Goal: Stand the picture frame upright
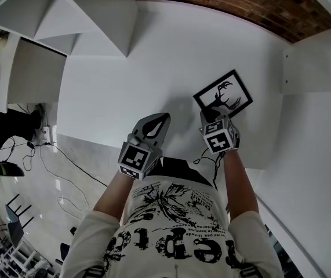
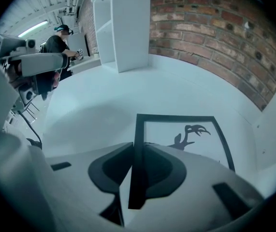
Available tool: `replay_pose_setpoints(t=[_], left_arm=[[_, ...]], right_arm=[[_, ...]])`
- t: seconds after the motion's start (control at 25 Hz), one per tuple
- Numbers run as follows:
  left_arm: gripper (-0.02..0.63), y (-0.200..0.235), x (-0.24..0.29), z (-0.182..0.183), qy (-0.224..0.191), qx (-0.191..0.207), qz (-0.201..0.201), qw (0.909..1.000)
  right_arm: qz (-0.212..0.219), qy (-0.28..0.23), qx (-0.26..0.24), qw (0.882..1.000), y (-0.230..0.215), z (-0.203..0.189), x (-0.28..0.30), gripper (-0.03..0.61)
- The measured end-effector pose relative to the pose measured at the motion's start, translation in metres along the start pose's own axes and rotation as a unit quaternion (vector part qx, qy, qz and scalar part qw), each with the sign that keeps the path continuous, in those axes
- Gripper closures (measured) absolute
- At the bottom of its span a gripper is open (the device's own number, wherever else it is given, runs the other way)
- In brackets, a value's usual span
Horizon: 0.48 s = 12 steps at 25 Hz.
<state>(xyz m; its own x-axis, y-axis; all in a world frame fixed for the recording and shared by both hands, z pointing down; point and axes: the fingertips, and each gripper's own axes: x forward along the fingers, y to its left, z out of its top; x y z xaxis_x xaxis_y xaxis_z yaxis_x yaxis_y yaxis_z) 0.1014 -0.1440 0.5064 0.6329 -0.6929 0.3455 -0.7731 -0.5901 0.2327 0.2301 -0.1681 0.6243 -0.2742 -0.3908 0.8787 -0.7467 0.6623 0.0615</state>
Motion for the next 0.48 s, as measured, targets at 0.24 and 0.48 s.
replay_pose_setpoints(t=[0.24,0.48], left_arm=[[0.6,-0.021,-0.008,-0.013,0.006,-0.01,0.011,0.9999],[0.6,-0.024,-0.026,-0.01,0.003,-0.018,0.019,0.9996]], right_arm=[[0.011,0.005,-0.025,1.0,0.015,-0.01,-0.006,0.506],[0.003,0.009,-0.054,0.998,0.03,-0.019,-0.014,0.507]])
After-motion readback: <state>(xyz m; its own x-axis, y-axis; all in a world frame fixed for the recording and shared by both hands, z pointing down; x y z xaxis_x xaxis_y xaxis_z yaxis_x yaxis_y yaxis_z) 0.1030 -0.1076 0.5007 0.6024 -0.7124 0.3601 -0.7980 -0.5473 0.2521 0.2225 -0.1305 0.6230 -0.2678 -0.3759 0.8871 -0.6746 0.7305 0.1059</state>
